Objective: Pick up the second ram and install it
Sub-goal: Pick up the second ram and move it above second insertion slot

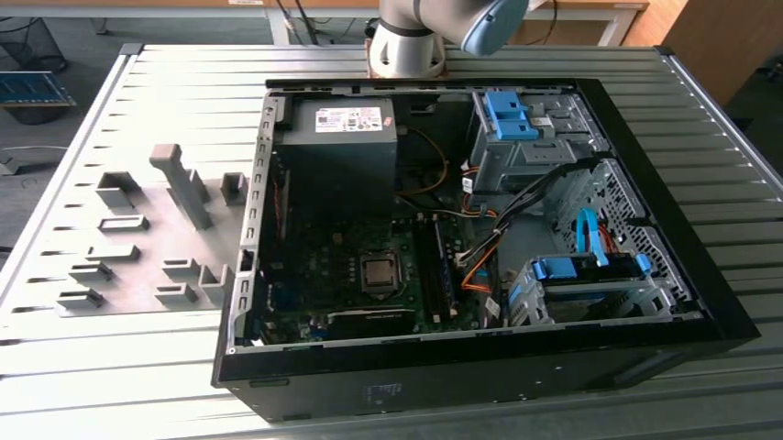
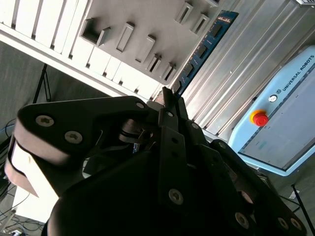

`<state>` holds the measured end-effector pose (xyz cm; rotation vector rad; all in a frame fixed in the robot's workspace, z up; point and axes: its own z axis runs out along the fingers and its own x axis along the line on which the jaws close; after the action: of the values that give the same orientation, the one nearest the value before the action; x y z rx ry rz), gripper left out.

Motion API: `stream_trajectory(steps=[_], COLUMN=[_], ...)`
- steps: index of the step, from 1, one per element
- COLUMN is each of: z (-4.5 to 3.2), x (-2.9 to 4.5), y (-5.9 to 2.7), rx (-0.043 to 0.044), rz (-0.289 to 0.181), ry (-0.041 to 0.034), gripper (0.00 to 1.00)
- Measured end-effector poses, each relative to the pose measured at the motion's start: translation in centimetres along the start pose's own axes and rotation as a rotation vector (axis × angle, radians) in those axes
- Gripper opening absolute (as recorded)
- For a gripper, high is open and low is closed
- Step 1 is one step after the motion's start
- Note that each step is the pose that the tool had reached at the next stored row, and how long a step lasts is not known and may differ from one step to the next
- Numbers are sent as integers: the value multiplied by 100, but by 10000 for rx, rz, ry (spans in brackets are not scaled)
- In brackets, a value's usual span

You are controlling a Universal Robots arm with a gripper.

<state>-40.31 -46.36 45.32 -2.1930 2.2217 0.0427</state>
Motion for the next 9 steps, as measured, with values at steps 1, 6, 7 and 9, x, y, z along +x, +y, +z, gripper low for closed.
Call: stream_trajectory(steps=[1, 6, 7, 9], z=[-6, -33, -38, -45], x=[0, -2, -2, -3], y=[0, 0, 0, 0], rx=[0, -1, 0, 0], rz=[0, 0, 0, 0], ry=[0, 1, 1, 1], gripper=[14, 14, 14, 14])
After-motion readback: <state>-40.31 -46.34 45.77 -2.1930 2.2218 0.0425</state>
